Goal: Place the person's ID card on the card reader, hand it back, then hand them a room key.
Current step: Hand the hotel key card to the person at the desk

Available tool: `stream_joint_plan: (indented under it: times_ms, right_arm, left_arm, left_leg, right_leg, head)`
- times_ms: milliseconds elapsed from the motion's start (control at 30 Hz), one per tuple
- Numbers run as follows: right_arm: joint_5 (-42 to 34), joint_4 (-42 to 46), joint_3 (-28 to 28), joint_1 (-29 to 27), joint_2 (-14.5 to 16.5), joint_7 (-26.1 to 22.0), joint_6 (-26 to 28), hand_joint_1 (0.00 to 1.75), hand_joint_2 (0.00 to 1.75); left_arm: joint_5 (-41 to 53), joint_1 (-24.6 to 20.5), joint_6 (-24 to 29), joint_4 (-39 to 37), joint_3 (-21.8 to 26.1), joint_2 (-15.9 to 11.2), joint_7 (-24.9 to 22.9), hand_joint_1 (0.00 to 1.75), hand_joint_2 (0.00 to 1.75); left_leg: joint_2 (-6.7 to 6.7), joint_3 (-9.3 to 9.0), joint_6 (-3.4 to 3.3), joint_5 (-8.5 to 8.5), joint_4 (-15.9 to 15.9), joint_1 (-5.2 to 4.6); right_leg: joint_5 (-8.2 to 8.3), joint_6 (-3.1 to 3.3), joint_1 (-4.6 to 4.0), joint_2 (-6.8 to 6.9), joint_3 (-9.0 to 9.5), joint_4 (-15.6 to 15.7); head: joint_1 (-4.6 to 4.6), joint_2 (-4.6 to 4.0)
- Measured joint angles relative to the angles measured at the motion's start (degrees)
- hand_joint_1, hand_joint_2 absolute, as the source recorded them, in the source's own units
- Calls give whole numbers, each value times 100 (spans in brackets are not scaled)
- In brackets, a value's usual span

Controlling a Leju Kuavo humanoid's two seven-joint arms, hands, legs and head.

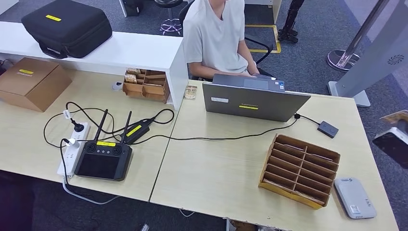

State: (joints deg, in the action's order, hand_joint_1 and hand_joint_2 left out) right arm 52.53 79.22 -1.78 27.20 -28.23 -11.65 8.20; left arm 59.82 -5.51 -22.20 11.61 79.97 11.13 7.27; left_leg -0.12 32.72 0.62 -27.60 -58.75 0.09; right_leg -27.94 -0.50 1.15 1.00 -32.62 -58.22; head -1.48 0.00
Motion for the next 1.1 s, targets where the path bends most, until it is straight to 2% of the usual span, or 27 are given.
stream_joint_plan:
  times_ms: [200,333,567,800,933,1100]
  right_arm:
    - [373,-313,-604,889,-3,247,70,175,175]
    - [855,-685,-1051,1395,111,455,318,175,175]
    - [1930,-1790,-1954,2376,597,836,701,175,175]
    - [2191,-2763,-2545,3074,1108,1032,925,175,175]
    - [2112,-3018,-2656,3248,1283,1044,944,0,175]
    - [2024,-3131,-2738,3338,1372,1019,951,0,175]
  left_arm:
    - [113,-28,-6,0,-2,0,-32,0,175]
    - [221,-57,-25,0,-26,0,-76,0,175]
    - [410,-103,-60,2,-142,-5,-156,0,175]
    - [509,-132,-76,2,-239,-7,-211,0,175]
    - [517,-134,-127,4,-266,-11,-215,0,175]
    - [514,-131,-249,5,-267,-34,-213,0,175]
  left_leg:
    - [-2,3,0,1,0,0]
    - [-5,4,-1,4,1,1]
    - [-4,2,0,7,1,1]
    - [-18,6,-2,12,1,1]
    - [-18,6,-2,12,1,0]
    - [-23,11,-2,12,0,0]
  right_leg:
    - [0,0,0,2,-2,-5]
    - [0,0,0,4,-1,-8]
    - [0,0,2,2,-5,-15]
    - [0,0,4,14,-7,-18]
    - [-1,0,6,13,-8,-16]
    - [0,0,8,19,-10,-15]
  head:
    - [-1,0]
    - [-1,0]
    - [-1,0]
    - [-1,0]
    - [-2,0]
    - [-1,0]
